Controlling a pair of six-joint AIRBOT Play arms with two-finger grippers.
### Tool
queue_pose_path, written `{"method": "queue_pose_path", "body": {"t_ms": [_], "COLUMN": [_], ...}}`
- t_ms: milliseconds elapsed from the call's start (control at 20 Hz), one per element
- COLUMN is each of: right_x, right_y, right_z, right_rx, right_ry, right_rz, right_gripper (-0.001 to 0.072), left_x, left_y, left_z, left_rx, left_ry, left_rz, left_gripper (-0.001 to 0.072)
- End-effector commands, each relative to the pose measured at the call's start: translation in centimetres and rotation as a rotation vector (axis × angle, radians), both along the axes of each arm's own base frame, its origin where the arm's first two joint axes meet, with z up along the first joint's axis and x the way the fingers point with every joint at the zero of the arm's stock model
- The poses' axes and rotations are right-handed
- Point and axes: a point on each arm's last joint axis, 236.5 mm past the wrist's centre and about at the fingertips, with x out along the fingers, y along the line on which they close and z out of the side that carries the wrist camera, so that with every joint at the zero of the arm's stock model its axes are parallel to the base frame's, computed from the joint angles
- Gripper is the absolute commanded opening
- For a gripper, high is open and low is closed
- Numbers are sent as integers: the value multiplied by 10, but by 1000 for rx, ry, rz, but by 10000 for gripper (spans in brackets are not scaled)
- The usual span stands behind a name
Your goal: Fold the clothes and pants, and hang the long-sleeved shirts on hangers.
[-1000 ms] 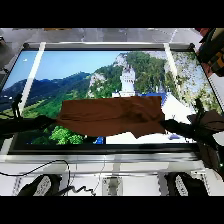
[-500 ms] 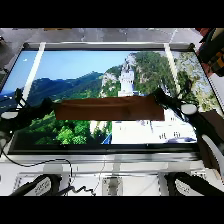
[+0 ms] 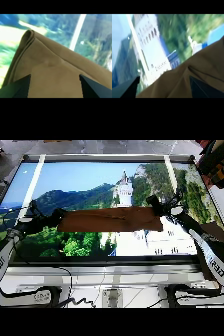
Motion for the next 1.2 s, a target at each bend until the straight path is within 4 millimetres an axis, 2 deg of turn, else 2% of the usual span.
{"method": "queue_pose_path", "body": {"t_ms": [0,150,250,400,550,600,650,700,750,800,850,900,1000,1150], "right_x": [-12,-27,-37,-50,-52,-52,-50,-47,-43,-37,-31,-27,-23,-29], "right_y": [13,25,35,46,52,56,59,62,64,67,70,77,99,144], "right_z": [-14,-23,-27,-31,-28,-23,-17,-8,0,10,19,28,43,49], "right_rx": [-21,-30,-64,-52,-27,-20,-17,-17,-16,-21,-29,-36,-55,-115], "right_ry": [58,109,122,154,161,161,153,139,122,97,74,50,3,-50], "right_rz": [96,177,273,340,355,373,390,407,416,423,430,444,479,566], "right_gripper": [695,694,694,694,684,614,506,386,310,292,195,6,9,8], "left_x": [-8,-34,-48,-41,-27,-22,-17,-12,-9,-5,-1,4,10,-11], "left_y": [20,52,56,26,-6,-14,-22,-28,-34,-40,-46,-52,-63,-84], "left_z": [-3,-19,-30,-32,-33,-35,-37,-38,-35,-31,-23,-12,22,92], "left_rx": [107,152,174,138,175,195,217,237,248,250,250,242,221,160], "left_ry": [-2,111,175,175,134,121,105,87,72,59,41,23,-16,-62], "left_rz": [-82,-86,-131,-187,-235,-243,-251,-254,-261,-274,-291,-311,-376,-523], "left_gripper": [696,691,691,690,677,612,535,433,288,98,10,11,11,10]}}
